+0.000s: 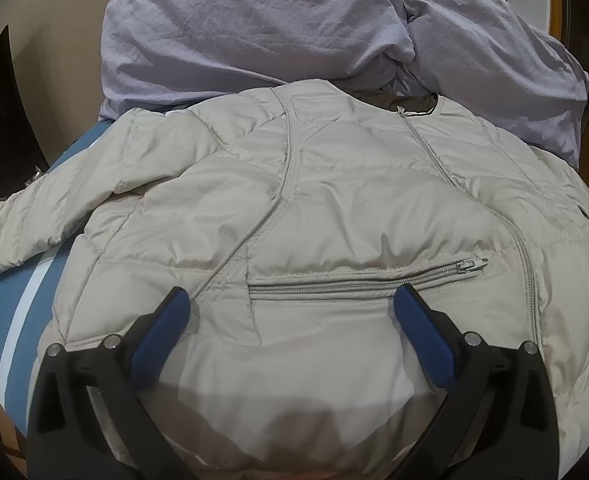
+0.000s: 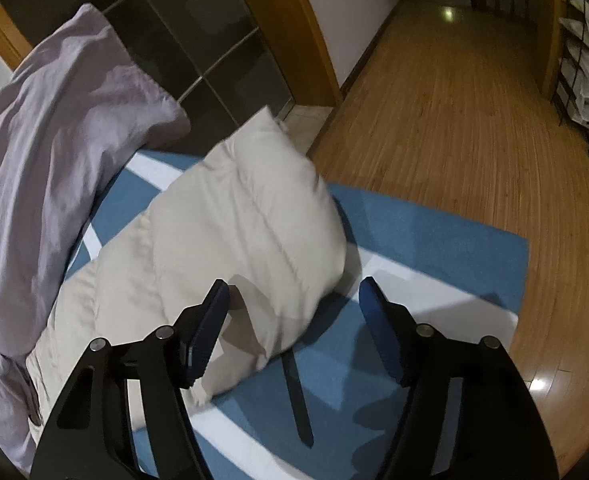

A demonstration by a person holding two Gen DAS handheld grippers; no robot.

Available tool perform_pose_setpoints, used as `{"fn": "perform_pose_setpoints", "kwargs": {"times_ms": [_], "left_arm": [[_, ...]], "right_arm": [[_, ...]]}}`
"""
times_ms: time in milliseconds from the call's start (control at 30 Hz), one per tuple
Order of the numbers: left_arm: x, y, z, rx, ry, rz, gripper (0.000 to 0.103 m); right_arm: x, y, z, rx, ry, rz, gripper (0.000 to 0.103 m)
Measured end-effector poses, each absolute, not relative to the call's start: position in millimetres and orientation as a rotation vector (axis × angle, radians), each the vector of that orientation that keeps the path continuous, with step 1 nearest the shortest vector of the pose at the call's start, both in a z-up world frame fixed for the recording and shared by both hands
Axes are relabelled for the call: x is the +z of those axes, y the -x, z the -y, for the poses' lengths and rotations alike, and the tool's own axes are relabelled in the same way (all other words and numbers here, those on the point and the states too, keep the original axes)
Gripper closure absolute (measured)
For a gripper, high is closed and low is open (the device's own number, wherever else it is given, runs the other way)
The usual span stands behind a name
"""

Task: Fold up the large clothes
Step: 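Reach the right tool to the jacket sleeve and close on its cuff, then lift the sleeve with the right tool and lay it across the jacket back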

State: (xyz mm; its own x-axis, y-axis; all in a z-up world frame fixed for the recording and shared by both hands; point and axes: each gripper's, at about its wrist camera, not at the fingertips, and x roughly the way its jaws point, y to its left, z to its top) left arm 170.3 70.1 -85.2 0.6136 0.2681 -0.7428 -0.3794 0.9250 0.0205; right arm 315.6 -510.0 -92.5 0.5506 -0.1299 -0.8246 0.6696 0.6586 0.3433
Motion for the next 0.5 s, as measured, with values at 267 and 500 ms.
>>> {"fn": "perform_pose_setpoints", "kwargs": {"times_ms": [267, 500], "left_arm": [[-86, -171, -70, 0.371, 0.151, -0.829, 0.002], [-86, -169, -73, 0.364, 0.165, -0.826, 0.002]], "right_arm": [[-92, -324, 508, -0.507, -0.665, -0.846, 0.064], [-66, -330, 480, -0.486, -0.489, -0.807, 0.082]]}}
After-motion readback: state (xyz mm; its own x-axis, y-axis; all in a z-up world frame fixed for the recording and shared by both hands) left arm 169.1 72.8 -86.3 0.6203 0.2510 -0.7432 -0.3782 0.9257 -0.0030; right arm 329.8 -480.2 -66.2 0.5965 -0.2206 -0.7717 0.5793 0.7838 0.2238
